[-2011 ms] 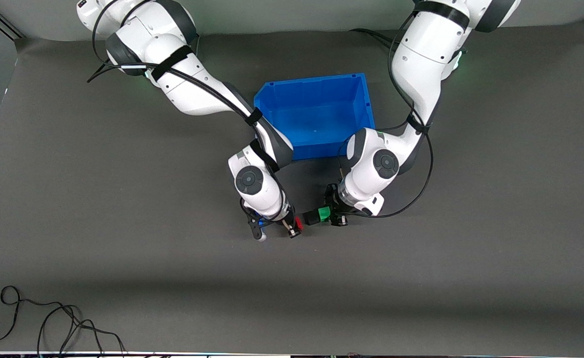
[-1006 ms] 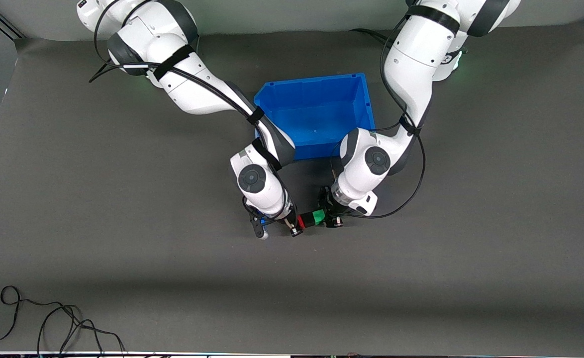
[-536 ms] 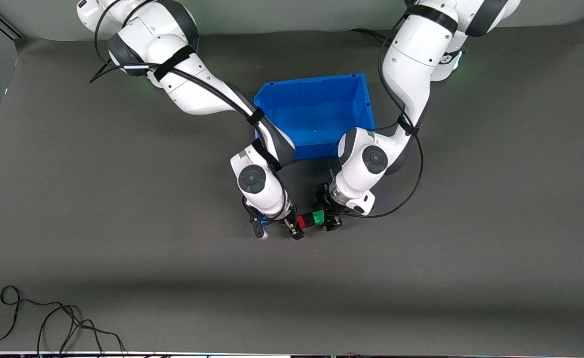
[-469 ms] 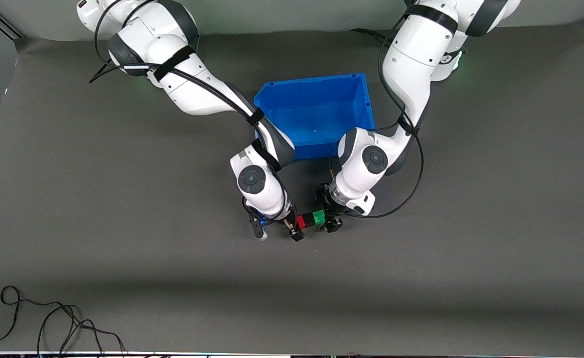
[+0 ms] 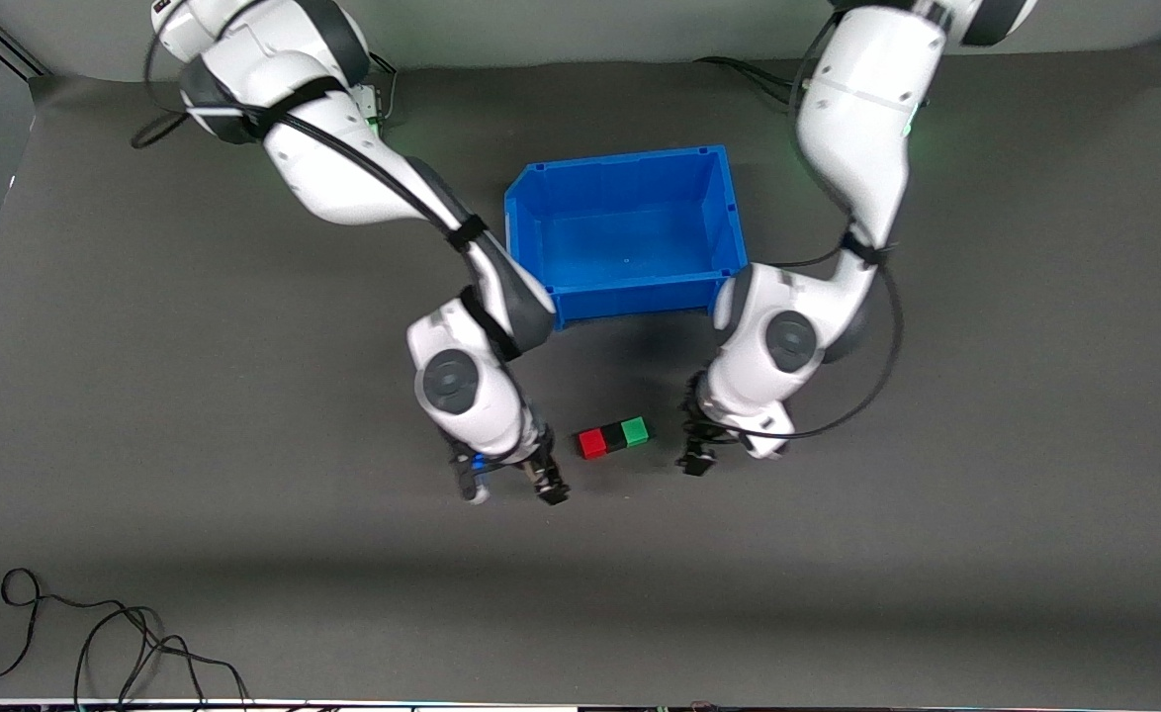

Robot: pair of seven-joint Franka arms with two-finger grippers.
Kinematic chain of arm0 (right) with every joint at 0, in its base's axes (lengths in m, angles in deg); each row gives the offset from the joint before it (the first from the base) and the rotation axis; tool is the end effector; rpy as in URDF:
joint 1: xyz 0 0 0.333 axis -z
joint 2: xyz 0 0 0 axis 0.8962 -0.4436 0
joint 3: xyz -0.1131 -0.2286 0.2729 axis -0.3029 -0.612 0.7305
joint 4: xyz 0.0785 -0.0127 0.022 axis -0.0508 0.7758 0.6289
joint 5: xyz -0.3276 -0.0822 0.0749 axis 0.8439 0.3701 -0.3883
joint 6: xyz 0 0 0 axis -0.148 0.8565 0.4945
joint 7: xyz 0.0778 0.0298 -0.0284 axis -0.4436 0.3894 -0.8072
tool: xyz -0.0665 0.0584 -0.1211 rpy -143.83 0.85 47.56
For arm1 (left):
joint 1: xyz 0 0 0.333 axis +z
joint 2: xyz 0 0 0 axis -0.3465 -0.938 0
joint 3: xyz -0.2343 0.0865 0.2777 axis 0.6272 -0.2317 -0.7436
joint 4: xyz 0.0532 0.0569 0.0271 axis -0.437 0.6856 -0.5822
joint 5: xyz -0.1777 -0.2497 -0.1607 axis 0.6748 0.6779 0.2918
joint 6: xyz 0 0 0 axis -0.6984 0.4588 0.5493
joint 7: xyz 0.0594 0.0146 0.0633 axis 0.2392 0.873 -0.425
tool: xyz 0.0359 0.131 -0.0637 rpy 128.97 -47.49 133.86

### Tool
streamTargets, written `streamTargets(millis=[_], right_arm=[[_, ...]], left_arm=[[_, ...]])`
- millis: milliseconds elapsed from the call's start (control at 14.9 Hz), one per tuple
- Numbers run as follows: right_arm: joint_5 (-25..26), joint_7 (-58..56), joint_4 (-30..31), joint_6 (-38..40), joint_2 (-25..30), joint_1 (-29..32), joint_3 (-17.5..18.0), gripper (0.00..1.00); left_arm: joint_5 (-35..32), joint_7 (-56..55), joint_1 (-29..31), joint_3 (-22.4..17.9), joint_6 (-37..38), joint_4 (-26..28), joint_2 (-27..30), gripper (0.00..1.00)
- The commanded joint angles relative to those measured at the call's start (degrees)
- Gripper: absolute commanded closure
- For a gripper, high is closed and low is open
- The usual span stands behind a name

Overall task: Attach green and red cubes to black cube
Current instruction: 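Open both grippers and lift them away from the joined cubes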

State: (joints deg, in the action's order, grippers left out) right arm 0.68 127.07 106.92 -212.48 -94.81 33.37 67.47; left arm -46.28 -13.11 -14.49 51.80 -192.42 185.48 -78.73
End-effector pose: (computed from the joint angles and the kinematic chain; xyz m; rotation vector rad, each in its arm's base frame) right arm 0.6734 0.4109 0.2767 -2.4023 1.6917 0.0977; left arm 0.6098 -0.3264 0.2687 2.2706 1.8226 -0.1605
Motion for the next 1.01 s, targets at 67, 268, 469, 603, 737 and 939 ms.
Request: streamTargets(millis=[67, 268, 469, 603, 737, 939], right_arm=[[0.32, -8.47, 0.68, 13.84, 9.0, 3.31, 0.3, 0.1], [0.32, -17.43, 0.95, 25.61, 15.51, 7.08, 0.3, 0.1], [1.29, -28.32, 1.12, 37.04, 22.45, 11.21, -0.14, 0.1], [1.64, -37.19, 1.39, 43.55, 26.75, 14.63, -0.23, 0.1], [3.13, -46.5, 1.47, 49.61, 30.62, 18.94, -0.23, 0.1], [6.2, -65.29, 3.22, 54.91, 36.16, 25.53, -0.32, 0.1]], left_arm=[[-1.12, 19.81, 5.92, -3.46, 14.12, 3.92, 9.6, 0.0], [-7.42, 31.94, 9.96, -5.49, 22.73, 3.57, 14.43, 0.0], [-10.0, 47.13, 16.02, -5.67, 31.17, 1.82, 19.09, 0.0], [-10.35, 57.07, 19.54, -5.76, 37.5, -1.34, 20.5, 0.0], [-11.92, 66.12, 22.44, -5.67, 42.52, -5.99, 20.95, 0.0], [-16.93, 78.18, 22.72, -5.76, 48.85, -12.93, 21.21, 0.0]])
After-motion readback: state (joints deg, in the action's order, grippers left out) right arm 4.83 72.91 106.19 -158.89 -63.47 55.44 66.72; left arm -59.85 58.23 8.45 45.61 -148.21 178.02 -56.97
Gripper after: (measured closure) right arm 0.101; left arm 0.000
